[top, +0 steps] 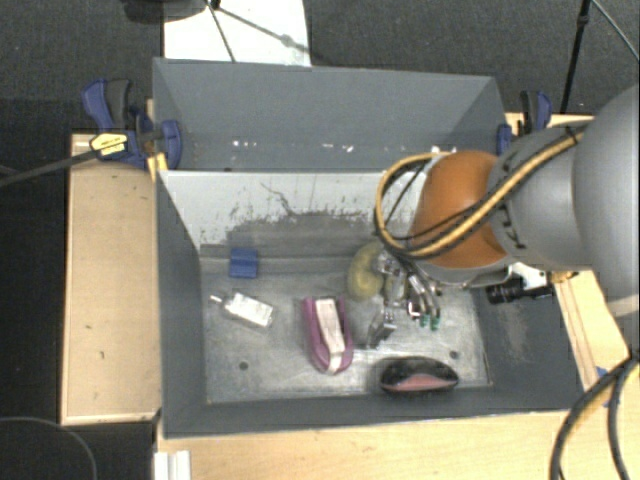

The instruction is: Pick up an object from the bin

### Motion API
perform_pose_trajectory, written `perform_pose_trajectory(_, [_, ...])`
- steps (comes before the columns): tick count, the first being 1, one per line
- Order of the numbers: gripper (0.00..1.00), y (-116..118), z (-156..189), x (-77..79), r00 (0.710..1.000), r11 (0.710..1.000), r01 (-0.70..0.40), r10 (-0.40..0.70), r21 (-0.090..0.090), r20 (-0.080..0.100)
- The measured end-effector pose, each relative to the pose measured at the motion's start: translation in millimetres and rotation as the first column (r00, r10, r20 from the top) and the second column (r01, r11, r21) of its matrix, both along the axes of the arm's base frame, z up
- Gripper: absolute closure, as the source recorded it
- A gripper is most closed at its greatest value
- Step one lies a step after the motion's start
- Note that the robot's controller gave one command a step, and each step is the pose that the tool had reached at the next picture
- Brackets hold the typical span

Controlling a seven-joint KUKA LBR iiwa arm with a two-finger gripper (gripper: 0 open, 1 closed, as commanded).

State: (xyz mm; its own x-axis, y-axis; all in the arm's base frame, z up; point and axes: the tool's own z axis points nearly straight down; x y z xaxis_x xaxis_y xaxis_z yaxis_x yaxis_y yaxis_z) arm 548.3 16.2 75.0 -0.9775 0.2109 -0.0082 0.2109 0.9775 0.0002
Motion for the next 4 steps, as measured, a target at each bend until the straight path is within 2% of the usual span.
perform_pose_trajectory(1, [0.00, 39, 76, 30.9, 0.996, 0.996, -0.086, 0.086, 0.003, 0.005])
perform_pose_trajectory(2, [0.00, 8, -2, 40.4, 0.995, 0.995, -0.096, 0.096, 0.003, -0.004])
perform_pose_trajectory(3, [1.00, 9, -1, 40.4, 0.995, 0.995, -0.098, 0.098, 0.002, -0.003])
perform_pose_trajectory(4, [1.00, 25, 114, 41.5, 0.992, 0.992, -0.125, 0.125, 0.001, 0.003])
